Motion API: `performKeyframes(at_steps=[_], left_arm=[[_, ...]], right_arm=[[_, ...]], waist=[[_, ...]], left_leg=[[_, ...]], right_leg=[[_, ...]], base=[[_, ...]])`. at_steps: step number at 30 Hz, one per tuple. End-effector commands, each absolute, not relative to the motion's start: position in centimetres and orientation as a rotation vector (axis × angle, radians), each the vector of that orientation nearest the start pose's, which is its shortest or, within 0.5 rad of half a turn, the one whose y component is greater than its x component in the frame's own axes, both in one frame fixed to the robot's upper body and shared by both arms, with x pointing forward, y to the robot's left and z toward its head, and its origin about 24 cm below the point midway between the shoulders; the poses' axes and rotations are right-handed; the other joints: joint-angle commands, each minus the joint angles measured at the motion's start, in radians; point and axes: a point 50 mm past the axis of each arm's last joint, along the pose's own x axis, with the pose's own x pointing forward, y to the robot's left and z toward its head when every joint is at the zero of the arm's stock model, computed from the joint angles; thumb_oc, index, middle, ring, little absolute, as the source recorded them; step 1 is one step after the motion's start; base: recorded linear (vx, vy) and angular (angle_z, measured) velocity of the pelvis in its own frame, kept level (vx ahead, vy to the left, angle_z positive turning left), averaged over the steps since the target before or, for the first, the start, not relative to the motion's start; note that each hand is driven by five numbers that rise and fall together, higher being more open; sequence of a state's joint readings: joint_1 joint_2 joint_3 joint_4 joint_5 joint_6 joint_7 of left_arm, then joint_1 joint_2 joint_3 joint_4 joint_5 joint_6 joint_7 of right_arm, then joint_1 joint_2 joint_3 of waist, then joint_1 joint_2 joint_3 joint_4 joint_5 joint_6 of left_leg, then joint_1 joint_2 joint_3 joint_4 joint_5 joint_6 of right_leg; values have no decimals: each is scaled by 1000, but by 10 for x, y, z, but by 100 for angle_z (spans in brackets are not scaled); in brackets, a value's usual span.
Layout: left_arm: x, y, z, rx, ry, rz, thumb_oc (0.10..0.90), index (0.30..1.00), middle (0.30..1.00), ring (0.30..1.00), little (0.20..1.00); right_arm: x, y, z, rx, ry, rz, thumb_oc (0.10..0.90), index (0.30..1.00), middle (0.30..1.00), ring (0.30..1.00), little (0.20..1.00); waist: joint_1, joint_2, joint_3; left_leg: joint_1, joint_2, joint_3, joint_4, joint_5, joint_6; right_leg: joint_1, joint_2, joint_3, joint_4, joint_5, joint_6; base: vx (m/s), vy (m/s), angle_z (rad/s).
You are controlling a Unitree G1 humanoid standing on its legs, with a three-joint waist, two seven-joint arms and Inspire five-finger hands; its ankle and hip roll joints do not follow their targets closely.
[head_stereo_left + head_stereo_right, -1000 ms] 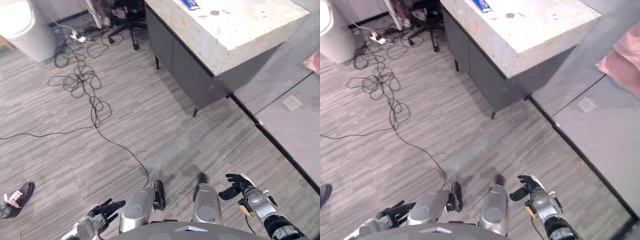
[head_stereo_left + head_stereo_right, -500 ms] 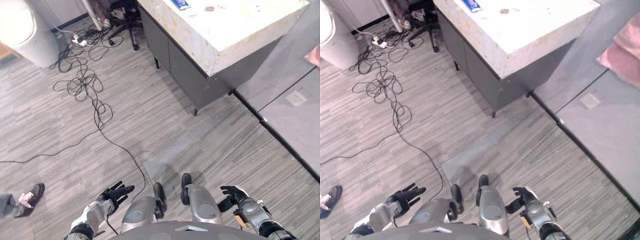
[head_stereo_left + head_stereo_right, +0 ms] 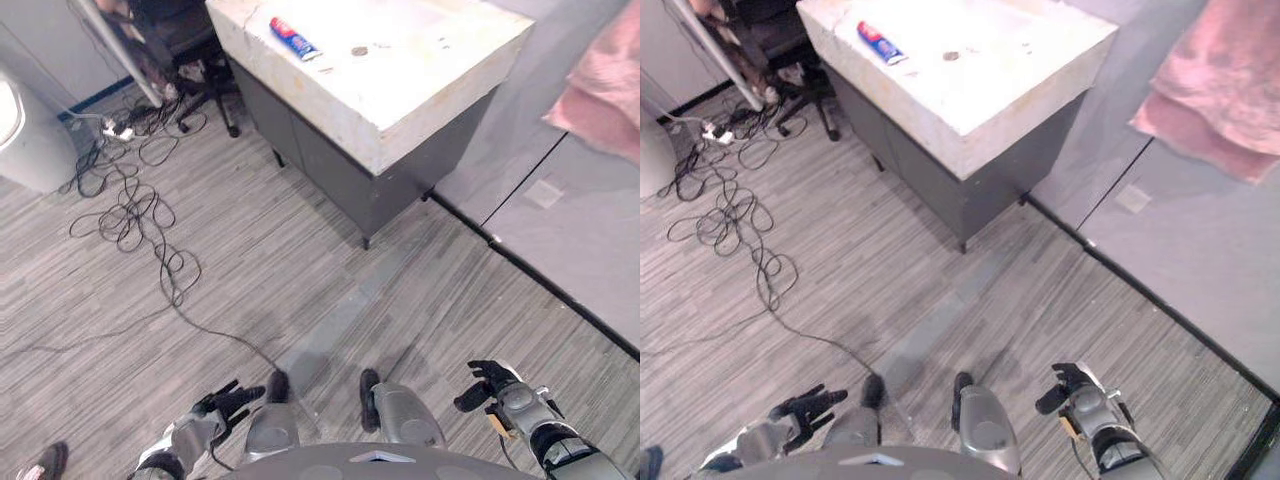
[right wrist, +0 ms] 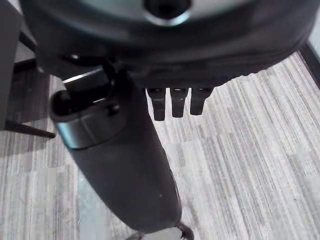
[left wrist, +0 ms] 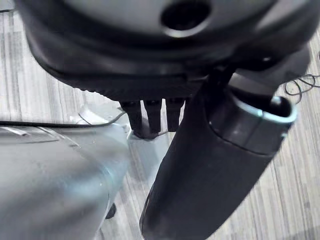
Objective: Organize the bathroom.
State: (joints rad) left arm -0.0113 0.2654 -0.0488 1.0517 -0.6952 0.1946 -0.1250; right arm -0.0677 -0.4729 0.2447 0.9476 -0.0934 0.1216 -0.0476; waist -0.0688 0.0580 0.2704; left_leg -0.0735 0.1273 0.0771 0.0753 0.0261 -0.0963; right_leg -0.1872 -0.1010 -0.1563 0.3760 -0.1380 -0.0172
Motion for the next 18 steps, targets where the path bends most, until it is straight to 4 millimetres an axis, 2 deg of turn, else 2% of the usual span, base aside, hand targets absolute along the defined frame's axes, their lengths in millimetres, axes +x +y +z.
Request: performKeyframes(at_steps=[1, 5, 6, 8, 9, 10, 11, 12, 13, 14, 15, 16, 17, 18], left_arm=[[114, 255, -141, -424, 1059, 343, 800, 900, 900, 900, 900], [107, 269, -139, -387, 1065, 358, 800, 900, 900, 900, 900], [99, 275, -139, -371, 1077, 383, 800, 900, 900, 900, 900], [95, 279, -139, -364, 1085, 400, 800, 900, 900, 900, 900], [90, 283, -139, -363, 1094, 425, 800, 900, 900, 900, 900], [77, 290, -138, -373, 1113, 499, 800, 900, 900, 900, 900], [75, 291, -138, -368, 1115, 503, 800, 900, 900, 900, 900], [69, 294, -138, -358, 1124, 524, 800, 900, 900, 900, 900], [56, 297, -139, -348, 1128, 560, 800, 900, 900, 900, 900], [56, 297, -139, -345, 1125, 560, 800, 900, 900, 900, 900], [48, 301, -139, -350, 1106, 597, 800, 900, 900, 900, 900], [47, 301, -140, -373, 1099, 604, 800, 900, 900, 900, 900], [47, 299, -140, -374, 1110, 592, 800, 900, 900, 900, 900], [46, 297, -141, -368, 1117, 587, 800, 900, 900, 900, 900]], right_arm=[[182, -284, -99, -671, 910, -39, 800, 900, 900, 900, 900], [177, -287, -100, -639, 922, -64, 800, 900, 900, 900, 900], [171, -289, -103, -616, 949, -82, 800, 900, 900, 900, 900], [167, -290, -104, -616, 960, -78, 800, 900, 900, 900, 900], [165, -291, -106, -622, 967, -67, 800, 900, 900, 900, 900], [163, -288, -108, -648, 973, 0, 800, 900, 900, 900, 900], [164, -287, -108, -649, 973, 8, 800, 900, 900, 900, 900], [167, -286, -107, -653, 971, 30, 800, 900, 900, 900, 900], [171, -280, -107, -653, 973, 77, 800, 900, 900, 900, 900], [172, -279, -107, -652, 972, 80, 800, 900, 900, 900, 900], [175, -276, -107, -653, 967, 107, 800, 900, 900, 900, 900], [175, -276, -108, -658, 968, 101, 800, 900, 900, 900, 900], [176, -274, -107, -667, 964, 105, 800, 900, 900, 900, 900], [176, -274, -107, -673, 963, 104, 800, 900, 900, 900, 900]], waist=[[19, -20, 42], [32, -25, 45], [45, -29, 40], [55, -32, 38], [67, -39, 38], [99, -43, 47], [102, -44, 46], [108, -44, 46], [122, -66, 48], [123, -69, 49], [139, -73, 36], [135, -70, 28], [134, -64, 22], [136, -62, 20]], left_leg=[[32, 4, -41, 104, -96, 25], [41, -16, -34, 99, -111, 35], [44, -25, -13, 119, -129, 41], [46, -30, 6, 134, -143, 44], [51, -37, 28, 149, -160, 47], [89, -32, 137, 170, -198, 57], [92, -31, 150, 170, -200, 58], [117, -24, 199, 172, -210, 61], [181, -30, 284, 200, -284, 56], [183, -32, 292, 204, -287, 58], [181, 11, 380, 286, -317, 59], [176, 35, 361, 393, -273, 23], [145, 60, 331, 504, -189, -30], [121, 62, 307, 570, -147, -52]], right_leg=[[-8, -164, 126, -105, 124, 189], [10, -191, 135, -128, 144, 212], [23, -217, 118, -130, 155, 219], [28, -236, 96, -128, 165, 217], [18, -266, 64, -110, 214, 219], [-25, -320, -49, 8, 268, 229], [-31, -324, -61, 18, 272, 230], [-43, -320, -122, 49, 248, 231], [-81, -351, -304, 65, 276, 262], [-82, -358, -322, 61, 285, 263], [-26, -362, -441, 3, 206, 218], [-17, -306, -412, -43, 175, 186], [11, -246, -382, -92, 146, 154], [27, -221, -371, -114, 135, 138]], base=[[70, 271, 32], [92, 178, -3], [178, 169, 2], [144, 89, -24], [245, 129, -48], [236, 121, -64], [221, 127, -98], [341, -12, -185], [330, -21, -199], [383, -177, -257], [179, -202, -163], [224, -247, -135], [145, -137, -61], [110, -54, -72]])
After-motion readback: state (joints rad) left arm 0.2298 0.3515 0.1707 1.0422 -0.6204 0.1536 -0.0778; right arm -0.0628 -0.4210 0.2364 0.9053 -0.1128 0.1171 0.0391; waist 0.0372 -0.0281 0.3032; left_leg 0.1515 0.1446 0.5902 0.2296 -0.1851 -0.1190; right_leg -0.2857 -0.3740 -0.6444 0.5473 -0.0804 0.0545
